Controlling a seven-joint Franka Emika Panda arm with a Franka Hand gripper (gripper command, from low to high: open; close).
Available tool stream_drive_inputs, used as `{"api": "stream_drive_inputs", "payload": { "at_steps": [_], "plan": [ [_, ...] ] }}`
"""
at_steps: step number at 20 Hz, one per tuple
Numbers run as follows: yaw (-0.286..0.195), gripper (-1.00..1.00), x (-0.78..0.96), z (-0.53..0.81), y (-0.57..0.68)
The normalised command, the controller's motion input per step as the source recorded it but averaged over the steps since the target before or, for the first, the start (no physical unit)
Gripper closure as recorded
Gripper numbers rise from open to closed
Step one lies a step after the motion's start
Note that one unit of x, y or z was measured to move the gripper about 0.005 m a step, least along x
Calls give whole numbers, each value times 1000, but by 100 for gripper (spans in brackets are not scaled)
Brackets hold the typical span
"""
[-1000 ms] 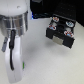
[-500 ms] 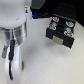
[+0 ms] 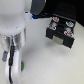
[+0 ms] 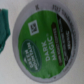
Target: Open the kcup holder, insert the kcup into the holder, and close the kcup holder
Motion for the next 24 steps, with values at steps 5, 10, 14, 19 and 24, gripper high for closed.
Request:
{"api": "stream_drive_inputs", "payload": {
  "at_steps": [5,10,14,19,24],
  "plan": [
    [-98,100,151,4,-56],
    [-78,100,116,91,-15],
    [-71,100,100,152,-2],
    [-55,100,79,237,18],
    [-13,100,82,649,183]
  ]
}}
